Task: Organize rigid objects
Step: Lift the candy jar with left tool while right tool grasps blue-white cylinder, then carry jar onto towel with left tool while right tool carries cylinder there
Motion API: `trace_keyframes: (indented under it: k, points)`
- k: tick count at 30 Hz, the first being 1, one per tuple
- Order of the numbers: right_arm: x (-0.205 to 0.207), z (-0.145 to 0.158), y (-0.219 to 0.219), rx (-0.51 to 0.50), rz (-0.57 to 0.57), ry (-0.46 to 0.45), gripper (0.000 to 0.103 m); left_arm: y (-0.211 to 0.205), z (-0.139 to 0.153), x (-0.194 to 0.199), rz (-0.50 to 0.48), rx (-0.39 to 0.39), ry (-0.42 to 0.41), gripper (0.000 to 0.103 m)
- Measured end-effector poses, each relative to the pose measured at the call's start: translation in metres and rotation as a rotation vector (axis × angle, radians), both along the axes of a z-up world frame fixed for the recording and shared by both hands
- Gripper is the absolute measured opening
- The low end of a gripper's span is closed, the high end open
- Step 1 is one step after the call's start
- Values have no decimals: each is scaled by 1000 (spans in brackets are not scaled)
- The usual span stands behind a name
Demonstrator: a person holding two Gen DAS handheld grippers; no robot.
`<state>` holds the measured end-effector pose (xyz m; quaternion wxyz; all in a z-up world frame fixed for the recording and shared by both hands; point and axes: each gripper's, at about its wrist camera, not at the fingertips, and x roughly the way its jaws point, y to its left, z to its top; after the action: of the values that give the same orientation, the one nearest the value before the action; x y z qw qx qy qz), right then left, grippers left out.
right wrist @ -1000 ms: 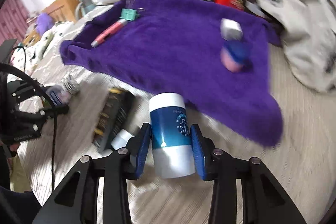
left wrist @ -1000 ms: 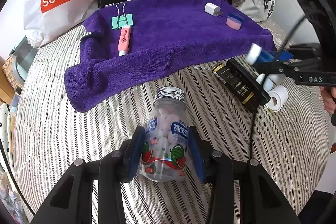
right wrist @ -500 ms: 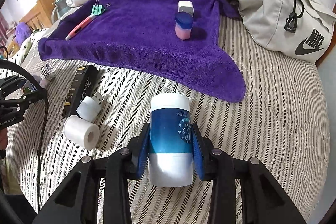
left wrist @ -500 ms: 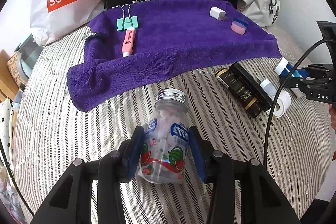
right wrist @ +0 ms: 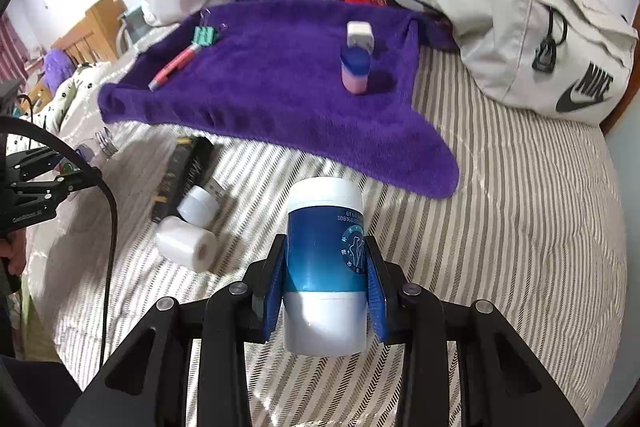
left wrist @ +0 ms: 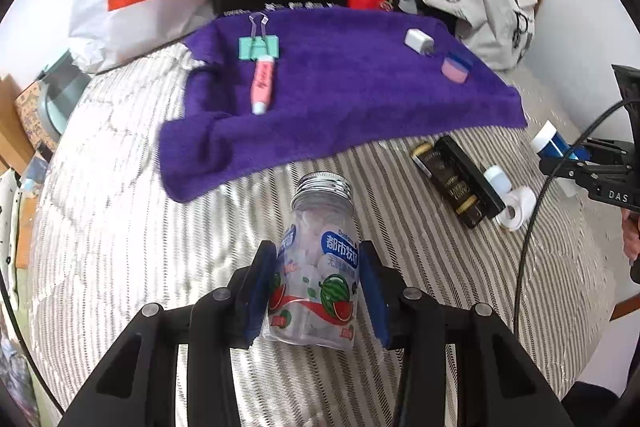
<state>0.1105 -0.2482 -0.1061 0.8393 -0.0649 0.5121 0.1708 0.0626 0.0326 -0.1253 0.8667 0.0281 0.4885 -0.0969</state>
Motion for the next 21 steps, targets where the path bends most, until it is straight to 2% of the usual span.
trace_keyframes:
  k: [8, 16, 21]
  points:
    - [8, 21, 13, 46, 47, -35, 36, 10, 21, 8, 13, -10, -28, 37]
    - [11, 11, 22, 41, 72, -5, 36, 5, 10, 6, -26, 35, 19, 38]
    - [9, 6, 22, 40, 71, 7, 36, 1, -13, -2, -42, 81, 70, 38]
